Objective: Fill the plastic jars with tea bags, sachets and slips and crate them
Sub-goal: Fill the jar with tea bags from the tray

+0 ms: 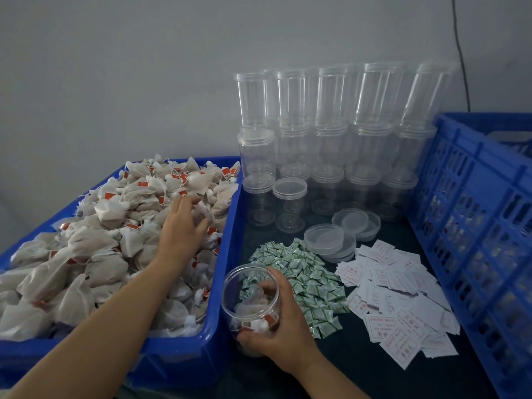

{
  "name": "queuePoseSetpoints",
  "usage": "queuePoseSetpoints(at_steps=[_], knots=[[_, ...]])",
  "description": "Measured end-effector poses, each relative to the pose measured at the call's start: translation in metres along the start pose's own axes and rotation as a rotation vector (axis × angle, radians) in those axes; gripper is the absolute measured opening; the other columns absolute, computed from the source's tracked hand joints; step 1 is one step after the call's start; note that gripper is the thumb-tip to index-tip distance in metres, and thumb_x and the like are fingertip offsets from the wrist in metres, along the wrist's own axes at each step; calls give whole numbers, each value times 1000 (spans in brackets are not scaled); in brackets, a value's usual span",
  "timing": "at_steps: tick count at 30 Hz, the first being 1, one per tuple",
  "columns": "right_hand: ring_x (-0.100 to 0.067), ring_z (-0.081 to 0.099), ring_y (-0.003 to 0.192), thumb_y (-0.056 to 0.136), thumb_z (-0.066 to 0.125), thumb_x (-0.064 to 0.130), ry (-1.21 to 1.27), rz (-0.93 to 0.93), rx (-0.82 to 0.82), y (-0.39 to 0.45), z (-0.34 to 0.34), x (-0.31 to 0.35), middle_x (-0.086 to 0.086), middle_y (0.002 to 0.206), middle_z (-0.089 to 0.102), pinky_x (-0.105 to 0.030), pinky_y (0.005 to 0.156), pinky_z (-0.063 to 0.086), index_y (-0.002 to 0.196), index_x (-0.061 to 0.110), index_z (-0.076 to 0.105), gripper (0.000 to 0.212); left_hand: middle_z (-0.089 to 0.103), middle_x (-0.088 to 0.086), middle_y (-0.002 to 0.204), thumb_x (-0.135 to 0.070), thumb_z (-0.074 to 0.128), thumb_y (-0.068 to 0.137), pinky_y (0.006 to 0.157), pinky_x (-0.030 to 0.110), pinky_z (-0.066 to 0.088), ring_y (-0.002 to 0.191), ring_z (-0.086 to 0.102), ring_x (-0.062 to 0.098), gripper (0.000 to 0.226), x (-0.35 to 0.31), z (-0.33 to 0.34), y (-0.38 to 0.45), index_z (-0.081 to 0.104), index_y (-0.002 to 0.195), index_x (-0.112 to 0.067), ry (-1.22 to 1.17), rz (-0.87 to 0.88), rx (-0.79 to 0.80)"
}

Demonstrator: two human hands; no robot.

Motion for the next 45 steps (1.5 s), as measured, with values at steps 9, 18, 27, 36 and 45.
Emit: queuePoseSetpoints(at_steps=[9,18,27,36,45], knots=[[-4,52,126,53,86,57,0,9,-3,-1,-1,1,25,137,45,-38,104,50,131,77,21,104,39,3,112,-5,72,80,81,34,49,94,47,15,48,-13,-15,3,45,119,-8,-105,32,-63],[-4,53,126,55,88,54,31,8,19,0,1,0,37,131,43,-37,104,51,134,72,23,104,58,5,112,-13,73,80,85,23,37,99,49,12,12,-51,-42,8,66,86,-6,18,181,95],[-9,57,125,58,92,45,65,-3,29,2,-1,5,23,134,50,-42,100,53,144,56,29,108,55,-14,70,-37,59,87,56,11,40,65,52,-3,19,-114,-35,-40,46,74,-37,97,311,500],[-2,55,127,60,90,45,67,-25,37,1,-1,7,25,141,49,-39,100,53,135,73,22,105,35,-27,82,-32,54,90,65,8,30,77,39,-4,31,-112,15,-103,29,73,-40,287,469,835],[-4,55,127,60,92,42,47,-7,42,2,-2,6,18,144,51,-42,101,52,143,64,22,110,59,-10,101,-23,50,89,75,25,46,92,58,10,14,-120,32,-100,58,100,-27,482,494,959]])
Point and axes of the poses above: each hand's wrist, its own y-axis towards the middle knuckle, its own z-axis out of the palm, x = y × z, the point moved 8 cm from there along y, towards the middle knuckle
